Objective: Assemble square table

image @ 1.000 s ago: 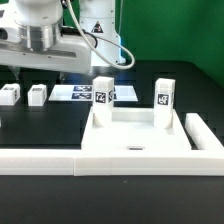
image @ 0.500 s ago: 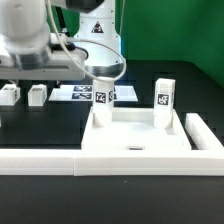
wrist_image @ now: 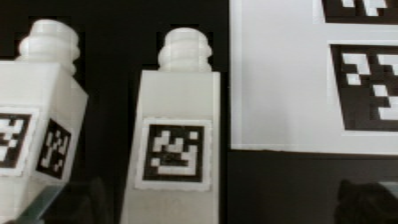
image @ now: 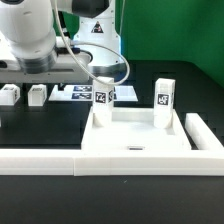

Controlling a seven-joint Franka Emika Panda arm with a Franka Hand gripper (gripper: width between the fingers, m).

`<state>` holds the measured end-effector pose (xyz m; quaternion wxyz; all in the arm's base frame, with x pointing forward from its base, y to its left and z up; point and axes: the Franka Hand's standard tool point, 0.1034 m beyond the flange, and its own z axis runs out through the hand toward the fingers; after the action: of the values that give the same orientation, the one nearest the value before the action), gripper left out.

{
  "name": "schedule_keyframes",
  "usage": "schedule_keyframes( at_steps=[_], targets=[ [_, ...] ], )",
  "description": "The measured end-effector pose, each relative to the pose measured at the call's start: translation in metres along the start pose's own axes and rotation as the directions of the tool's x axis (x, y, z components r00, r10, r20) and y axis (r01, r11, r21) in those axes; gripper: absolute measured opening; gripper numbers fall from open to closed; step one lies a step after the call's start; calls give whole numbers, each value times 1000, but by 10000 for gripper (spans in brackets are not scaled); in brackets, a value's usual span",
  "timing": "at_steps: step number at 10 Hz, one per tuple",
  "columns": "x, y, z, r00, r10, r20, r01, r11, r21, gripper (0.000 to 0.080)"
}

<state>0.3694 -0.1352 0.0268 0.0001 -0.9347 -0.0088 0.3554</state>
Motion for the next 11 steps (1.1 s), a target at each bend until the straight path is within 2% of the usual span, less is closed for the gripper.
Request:
schedule_keyframes(
  at_steps=[2, 7, 8, 9, 10, 11],
  targets=[
    [-1, -4, 16, 998, -11, 56, 11, 1000, 2, 649],
    [3, -6, 15, 997, -32, 68, 32, 999, -3, 625],
    [3, -6, 15, 997, -34, 68, 35, 999, -4, 444],
    [3, -7, 15, 997, -37, 68, 38, 999, -5, 444],
    [3, -7, 15, 997, -41, 68, 41, 999, -5, 284],
    [3, -7, 15, 997, -44, 69, 44, 999, -5, 288]
  ],
)
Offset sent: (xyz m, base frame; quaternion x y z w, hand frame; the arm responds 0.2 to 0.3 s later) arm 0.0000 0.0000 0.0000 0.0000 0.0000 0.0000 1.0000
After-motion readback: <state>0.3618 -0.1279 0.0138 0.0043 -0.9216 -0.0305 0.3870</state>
